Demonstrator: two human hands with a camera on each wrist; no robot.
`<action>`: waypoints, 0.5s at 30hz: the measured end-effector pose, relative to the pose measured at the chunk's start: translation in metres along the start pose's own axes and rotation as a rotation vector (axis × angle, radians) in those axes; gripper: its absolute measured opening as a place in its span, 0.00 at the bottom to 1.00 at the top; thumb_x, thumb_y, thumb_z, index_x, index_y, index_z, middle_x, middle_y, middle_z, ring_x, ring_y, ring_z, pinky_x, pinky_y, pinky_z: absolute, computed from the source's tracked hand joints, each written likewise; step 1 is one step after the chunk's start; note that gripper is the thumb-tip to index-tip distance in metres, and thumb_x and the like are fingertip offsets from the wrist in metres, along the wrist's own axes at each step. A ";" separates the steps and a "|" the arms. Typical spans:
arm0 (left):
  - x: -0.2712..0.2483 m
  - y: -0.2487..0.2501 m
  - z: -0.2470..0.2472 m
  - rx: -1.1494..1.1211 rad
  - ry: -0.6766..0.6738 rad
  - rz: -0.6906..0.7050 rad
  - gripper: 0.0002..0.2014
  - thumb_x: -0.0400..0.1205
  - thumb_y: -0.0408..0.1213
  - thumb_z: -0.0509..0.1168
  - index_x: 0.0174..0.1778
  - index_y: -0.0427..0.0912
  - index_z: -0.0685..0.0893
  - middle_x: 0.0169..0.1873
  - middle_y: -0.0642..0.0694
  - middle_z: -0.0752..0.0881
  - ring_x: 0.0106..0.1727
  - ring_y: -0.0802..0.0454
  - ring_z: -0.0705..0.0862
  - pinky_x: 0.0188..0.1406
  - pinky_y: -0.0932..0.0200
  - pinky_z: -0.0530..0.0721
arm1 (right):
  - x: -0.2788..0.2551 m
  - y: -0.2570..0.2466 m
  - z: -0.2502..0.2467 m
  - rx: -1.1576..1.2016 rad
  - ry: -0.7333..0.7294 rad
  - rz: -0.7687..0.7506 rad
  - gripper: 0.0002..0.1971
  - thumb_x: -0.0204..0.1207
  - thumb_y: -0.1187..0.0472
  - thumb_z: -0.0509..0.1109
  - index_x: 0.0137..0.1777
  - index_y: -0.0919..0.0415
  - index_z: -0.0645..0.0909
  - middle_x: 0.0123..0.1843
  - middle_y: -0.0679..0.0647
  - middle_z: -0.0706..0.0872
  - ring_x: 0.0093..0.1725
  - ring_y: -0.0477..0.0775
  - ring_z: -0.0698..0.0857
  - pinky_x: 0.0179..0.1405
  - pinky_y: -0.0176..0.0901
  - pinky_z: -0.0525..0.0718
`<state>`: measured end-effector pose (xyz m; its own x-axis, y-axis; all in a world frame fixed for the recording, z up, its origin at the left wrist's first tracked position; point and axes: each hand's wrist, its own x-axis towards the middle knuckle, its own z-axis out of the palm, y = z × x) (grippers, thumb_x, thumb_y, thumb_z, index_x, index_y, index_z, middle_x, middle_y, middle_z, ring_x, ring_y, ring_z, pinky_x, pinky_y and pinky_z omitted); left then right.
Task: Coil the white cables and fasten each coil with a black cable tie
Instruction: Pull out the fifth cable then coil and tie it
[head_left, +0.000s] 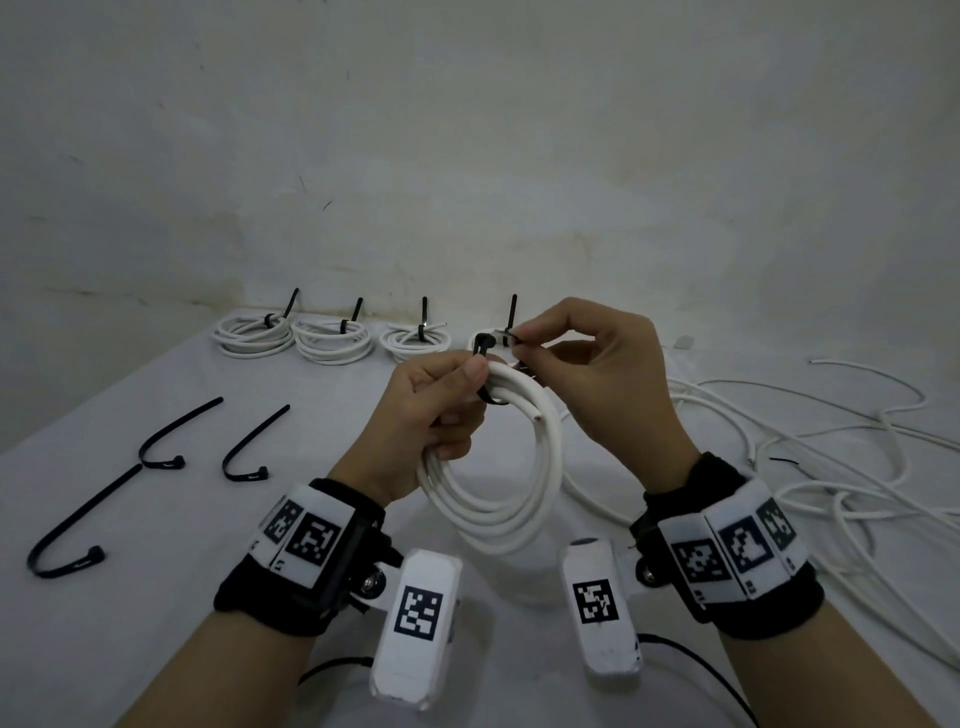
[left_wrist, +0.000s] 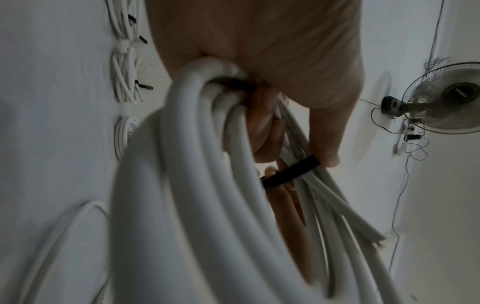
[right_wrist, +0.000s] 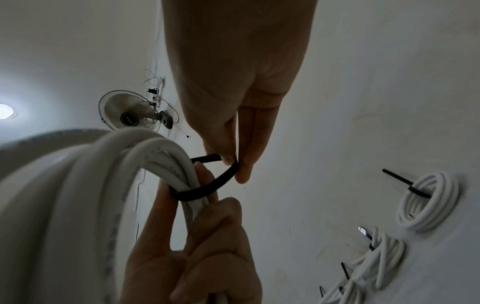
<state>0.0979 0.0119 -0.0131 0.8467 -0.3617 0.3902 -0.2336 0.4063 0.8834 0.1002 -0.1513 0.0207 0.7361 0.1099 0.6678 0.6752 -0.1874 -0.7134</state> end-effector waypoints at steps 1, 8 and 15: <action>0.000 0.000 0.000 -0.007 0.004 -0.004 0.21 0.60 0.61 0.78 0.33 0.47 0.89 0.19 0.57 0.66 0.16 0.66 0.63 0.13 0.74 0.63 | 0.000 0.001 -0.001 -0.010 -0.007 -0.011 0.10 0.71 0.78 0.73 0.38 0.62 0.86 0.37 0.54 0.89 0.33 0.48 0.90 0.34 0.34 0.85; 0.000 0.000 0.001 -0.015 0.029 -0.022 0.21 0.59 0.61 0.79 0.32 0.47 0.88 0.18 0.55 0.65 0.16 0.65 0.61 0.12 0.72 0.62 | 0.000 0.006 -0.002 -0.041 -0.037 -0.045 0.09 0.69 0.77 0.76 0.38 0.61 0.87 0.37 0.53 0.90 0.32 0.48 0.90 0.35 0.36 0.86; -0.001 -0.001 0.000 -0.034 0.000 -0.054 0.22 0.59 0.60 0.79 0.33 0.45 0.88 0.19 0.54 0.65 0.16 0.65 0.61 0.13 0.73 0.63 | 0.000 0.006 -0.003 -0.010 -0.051 -0.035 0.13 0.70 0.78 0.75 0.37 0.58 0.87 0.37 0.51 0.90 0.33 0.50 0.91 0.37 0.43 0.89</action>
<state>0.0976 0.0117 -0.0142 0.8578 -0.3836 0.3420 -0.1710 0.4145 0.8938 0.1043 -0.1554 0.0174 0.7135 0.1663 0.6806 0.7005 -0.1922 -0.6873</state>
